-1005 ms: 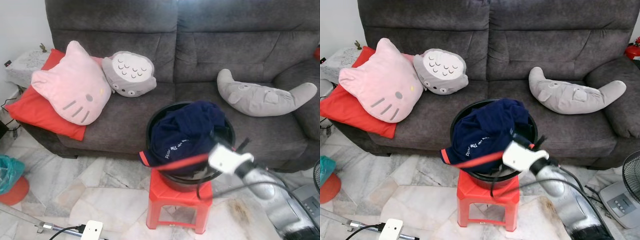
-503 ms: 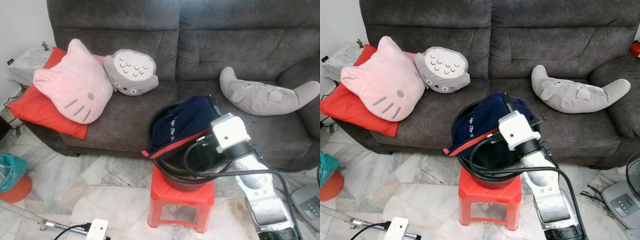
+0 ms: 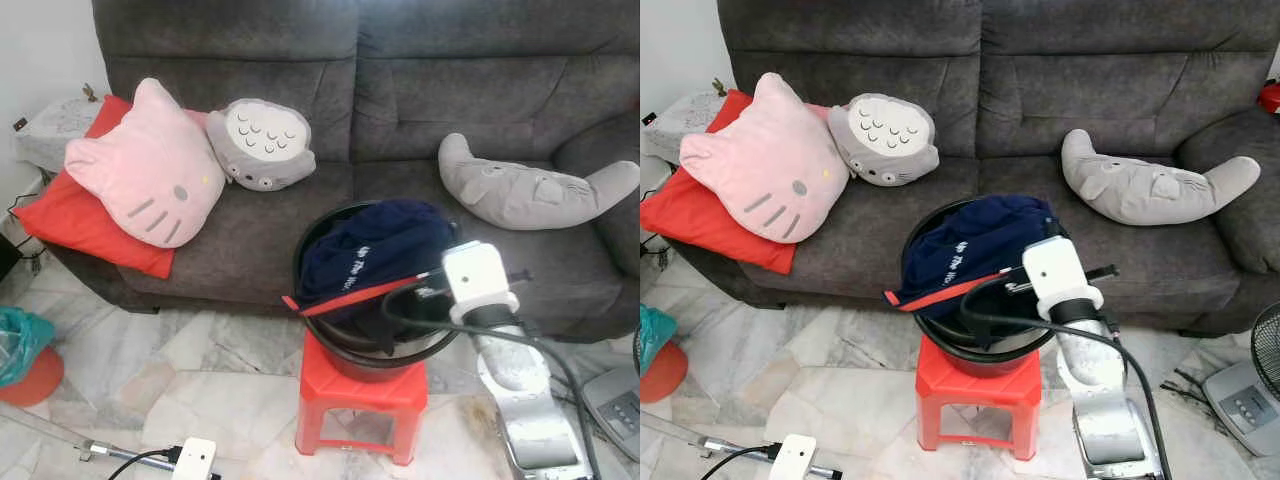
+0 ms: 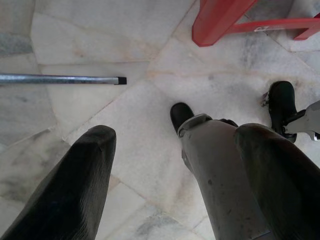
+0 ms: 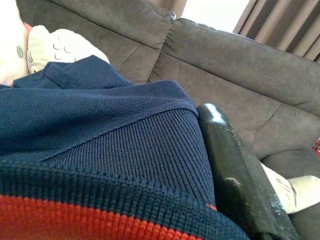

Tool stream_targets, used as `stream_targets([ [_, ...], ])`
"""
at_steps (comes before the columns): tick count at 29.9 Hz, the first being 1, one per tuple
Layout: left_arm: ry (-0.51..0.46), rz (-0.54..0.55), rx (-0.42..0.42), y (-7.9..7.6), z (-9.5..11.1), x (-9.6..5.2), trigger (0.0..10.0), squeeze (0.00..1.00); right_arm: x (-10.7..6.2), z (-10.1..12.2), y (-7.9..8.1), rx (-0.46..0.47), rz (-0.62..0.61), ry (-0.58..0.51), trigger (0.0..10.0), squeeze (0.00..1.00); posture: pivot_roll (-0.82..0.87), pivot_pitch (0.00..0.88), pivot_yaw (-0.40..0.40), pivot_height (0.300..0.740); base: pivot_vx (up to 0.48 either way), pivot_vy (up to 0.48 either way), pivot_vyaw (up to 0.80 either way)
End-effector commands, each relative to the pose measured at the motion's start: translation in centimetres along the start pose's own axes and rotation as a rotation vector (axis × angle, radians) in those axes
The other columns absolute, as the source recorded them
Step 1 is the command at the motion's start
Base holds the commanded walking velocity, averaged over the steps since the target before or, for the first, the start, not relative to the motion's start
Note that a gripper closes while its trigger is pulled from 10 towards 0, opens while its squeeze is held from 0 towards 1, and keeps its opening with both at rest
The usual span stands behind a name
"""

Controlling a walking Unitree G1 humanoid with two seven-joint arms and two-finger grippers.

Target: Hang hanger

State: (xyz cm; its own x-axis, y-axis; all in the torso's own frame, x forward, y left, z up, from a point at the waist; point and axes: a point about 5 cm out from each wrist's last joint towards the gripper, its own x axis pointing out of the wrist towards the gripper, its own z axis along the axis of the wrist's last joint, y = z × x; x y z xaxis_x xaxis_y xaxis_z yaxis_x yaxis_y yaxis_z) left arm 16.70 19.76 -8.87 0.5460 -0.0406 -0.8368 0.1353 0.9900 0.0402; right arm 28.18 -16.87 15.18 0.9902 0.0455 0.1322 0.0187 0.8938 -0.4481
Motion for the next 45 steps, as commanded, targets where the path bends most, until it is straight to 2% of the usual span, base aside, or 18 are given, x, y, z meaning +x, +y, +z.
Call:
stream_targets([
  [1,0.016,0.007,-0.004,0.22,-0.57,-0.14,10.0,0.0,0.21,0.78,0.29,0.007,0.007,-0.029,10.0,0.0,-0.13,0.056,0.07,0.74,0.0,0.0,0.0],
  [11,0.022,0.004,0.0,0.22,-0.72,-0.17,10.0,0.0,0.37,1.1,0.88,0.033,0.016,-0.029,10.0,0.0,-0.13,0.048,0.064,0.74,0.0,0.0,0.0],
  [12,0.023,0.005,0.0,0.23,-0.73,-0.17,10.0,0.0,0.32,1.19,0.95,0.019,0.033,-0.043,0.0,0.0,-0.13,0.047,0.064,0.74,0.0,0.0,0.0],
  [15,0.024,0.004,0.001,0.22,-0.75,-0.18,10.0,0.0,0.28,1.39,1.09,-0.001,0.055,-0.064,0.0,0.0,-0.13,0.047,0.064,0.74,0.0,0.0,0.0],
  [21,0.024,0.001,0.003,0.18,-0.73,-0.17,10.0,0.0,0.64,1.38,0.85,0.024,0.022,-0.053,0.0,0.0,-0.12,0.045,0.066,0.74,0.0,0.0,0.0],
  [22,0.023,0.0,0.005,0.19,-0.72,-0.17,10.0,0.0,0.78,1.29,0.84,0.032,0.01,-0.042,0.4,0.0,-0.12,0.045,0.066,0.74,0.0,0.0,0.0],
  [24,0.024,0.0,0.005,0.19,-0.75,-0.18,10.0,0.0,0.77,1.17,0.97,0.032,0.015,-0.037,10.0,0.0,-0.12,0.044,0.066,0.74,0.0,0.0,0.0],
  [28,0.017,-0.001,-0.004,0.24,-0.68,-0.18,10.0,0.0,0.72,1.09,0.89,0.045,0.012,-0.035,10.0,0.0,-0.12,0.048,0.071,0.74,0.0,0.0,0.0],
  [37,0.015,0.001,-0.004,0.34,-0.61,-0.18,10.0,0.0,0.74,1.14,1.14,0.031,0.021,-0.046,10.0,0.0,-0.12,0.053,0.071,0.74,-0.312,0.0,0.0],
  [45,0.018,0.0,-0.003,0.36,-0.72,-0.21,10.0,0.0,0.86,0.56,0.75,0.02,0.005,-0.02,10.0,0.0,-0.12,0.051,0.071,0.74,-0.321,0.0,0.0],
])
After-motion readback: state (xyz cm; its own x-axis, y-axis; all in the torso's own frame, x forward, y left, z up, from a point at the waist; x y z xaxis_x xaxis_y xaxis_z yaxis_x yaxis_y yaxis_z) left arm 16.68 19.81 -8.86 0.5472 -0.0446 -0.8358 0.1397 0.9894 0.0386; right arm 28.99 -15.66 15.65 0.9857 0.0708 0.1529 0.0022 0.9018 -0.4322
